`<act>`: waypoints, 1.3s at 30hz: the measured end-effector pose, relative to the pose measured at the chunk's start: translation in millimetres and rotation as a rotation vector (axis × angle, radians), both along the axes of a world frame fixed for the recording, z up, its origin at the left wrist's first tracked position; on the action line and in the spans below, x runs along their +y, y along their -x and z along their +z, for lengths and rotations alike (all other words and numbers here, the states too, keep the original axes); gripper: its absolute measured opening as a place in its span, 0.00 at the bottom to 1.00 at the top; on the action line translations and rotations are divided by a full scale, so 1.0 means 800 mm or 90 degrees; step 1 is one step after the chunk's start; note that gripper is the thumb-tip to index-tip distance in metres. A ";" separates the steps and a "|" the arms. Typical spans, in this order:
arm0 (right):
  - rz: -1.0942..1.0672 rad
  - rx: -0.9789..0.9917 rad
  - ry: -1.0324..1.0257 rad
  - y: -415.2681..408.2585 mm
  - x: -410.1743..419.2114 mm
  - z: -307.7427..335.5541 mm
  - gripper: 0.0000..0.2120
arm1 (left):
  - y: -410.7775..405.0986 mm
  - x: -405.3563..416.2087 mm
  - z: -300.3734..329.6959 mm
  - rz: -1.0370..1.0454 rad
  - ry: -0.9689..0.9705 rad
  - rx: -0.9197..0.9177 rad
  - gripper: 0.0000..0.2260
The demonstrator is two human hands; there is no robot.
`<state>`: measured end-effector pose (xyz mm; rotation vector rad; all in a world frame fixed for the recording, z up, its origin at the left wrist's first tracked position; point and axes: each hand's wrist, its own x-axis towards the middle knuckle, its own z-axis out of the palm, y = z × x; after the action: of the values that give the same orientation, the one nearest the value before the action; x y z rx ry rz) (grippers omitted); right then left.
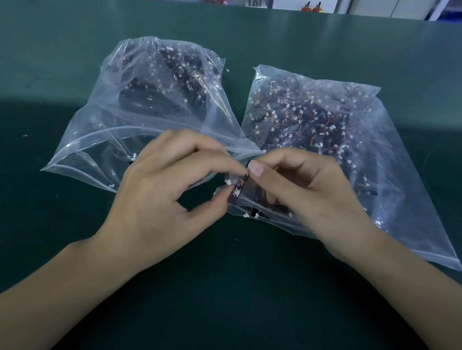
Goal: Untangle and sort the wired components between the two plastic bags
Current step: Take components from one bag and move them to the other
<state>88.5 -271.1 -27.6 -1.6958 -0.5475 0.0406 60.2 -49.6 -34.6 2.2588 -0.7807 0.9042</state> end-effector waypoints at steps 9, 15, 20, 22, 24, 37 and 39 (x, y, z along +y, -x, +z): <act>-0.028 0.032 -0.050 -0.004 -0.001 -0.002 0.07 | -0.002 0.004 -0.002 0.007 0.009 0.141 0.12; -0.018 0.013 -0.040 -0.001 0.000 -0.002 0.07 | -0.003 0.000 -0.006 -0.031 -0.004 0.114 0.11; -0.009 -0.006 -0.016 0.000 0.001 -0.001 0.04 | -0.002 -0.001 -0.007 -0.021 0.011 0.098 0.07; -0.012 -0.018 -0.005 0.002 0.002 -0.001 0.05 | 0.000 0.000 -0.005 0.000 0.048 0.105 0.07; -0.016 -0.026 0.008 0.003 0.003 -0.001 0.05 | 0.001 0.002 -0.003 0.020 0.078 0.126 0.06; 0.003 -0.036 0.034 0.006 0.003 -0.001 0.06 | 0.000 0.001 -0.007 -0.024 0.031 0.157 0.10; 0.002 -0.036 0.039 0.005 0.002 -0.001 0.05 | 0.000 0.001 -0.007 -0.024 0.019 0.153 0.10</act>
<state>84.1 -269.2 -28.3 -1.7596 -0.5964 0.0108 59.9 -48.8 -40.1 2.2654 -0.6940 0.6080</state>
